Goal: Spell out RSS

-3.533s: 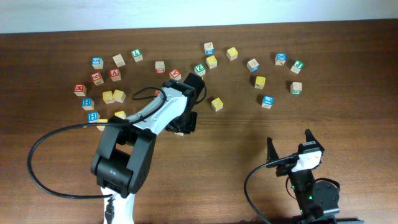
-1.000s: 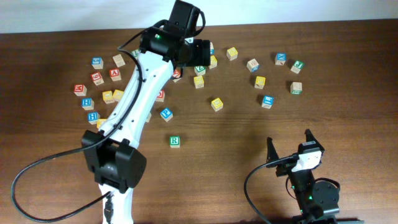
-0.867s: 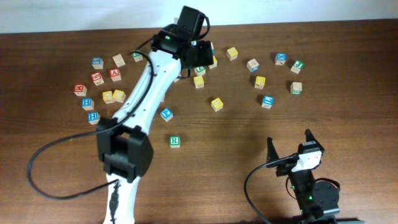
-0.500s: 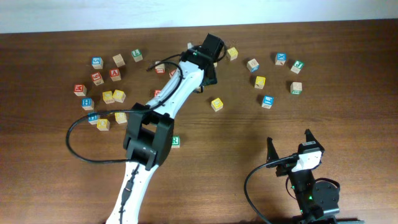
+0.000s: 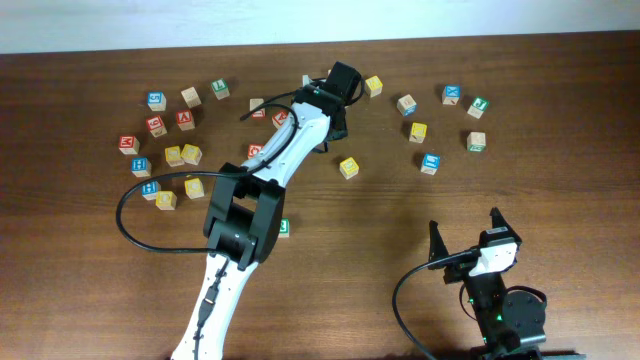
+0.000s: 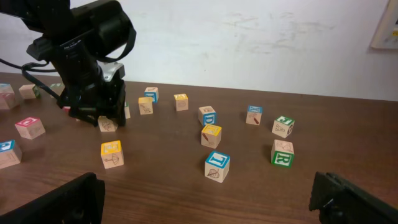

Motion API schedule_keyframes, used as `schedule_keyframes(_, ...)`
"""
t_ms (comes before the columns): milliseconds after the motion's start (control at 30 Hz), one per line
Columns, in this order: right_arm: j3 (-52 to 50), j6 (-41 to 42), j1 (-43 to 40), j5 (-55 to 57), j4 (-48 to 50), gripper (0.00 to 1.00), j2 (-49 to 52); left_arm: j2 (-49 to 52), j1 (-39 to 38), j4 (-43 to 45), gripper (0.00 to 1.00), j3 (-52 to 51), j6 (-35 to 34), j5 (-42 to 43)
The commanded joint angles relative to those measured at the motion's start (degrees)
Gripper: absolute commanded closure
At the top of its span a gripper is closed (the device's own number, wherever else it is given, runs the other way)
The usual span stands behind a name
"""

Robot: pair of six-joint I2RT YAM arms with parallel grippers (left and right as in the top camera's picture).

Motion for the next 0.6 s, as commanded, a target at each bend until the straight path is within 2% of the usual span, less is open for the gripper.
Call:
schedule_keyframes(0, -0.3, 0.2, -0.4, 0.3, -0.3, 0.02, -0.4, 1.6, 0.2, -0.1, 0.63, 0.5, -0.2, -0.8)
schedule_keyframes(200, -0.3, 0.2, -0.4, 0.2, -0.3, 0.02, -0.4, 1.6, 0.2, -0.7, 0.65, 0.5, -0.1, -0.8)
schedule_keyframes(233, -0.3, 0.2, -0.4, 0.3, -0.3, 0.02, -0.4, 1.6, 0.2, -1.1, 0.68, 0.5, -0.1, -0.8)
schedule_keyframes(267, -0.3, 0.2, -0.4, 0.3, -0.3, 0.02, -0.4, 1.6, 0.2, -1.2, 0.76, 0.5, 0.0, -0.8)
schedule_keyframes(400, -0.3, 0.2, -0.4, 0.3, -0.3, 0.02, -0.4, 1.6, 0.2, -2.5, 0.75, 0.6, 0.1, -0.7)
schedule_keyframes(467, -0.3, 0.2, -0.4, 0.3, -0.3, 0.02, -0.4, 1.6, 0.2, -7.1, 0.74, 3.4, 0.1, -0.5)
schedule_keyframes(567, -0.3, 0.2, -0.4, 0.2, -0.3, 0.02, -0.4, 1.6, 0.2, -20.0, 0.73, 12.6, 0.3, 1.8)
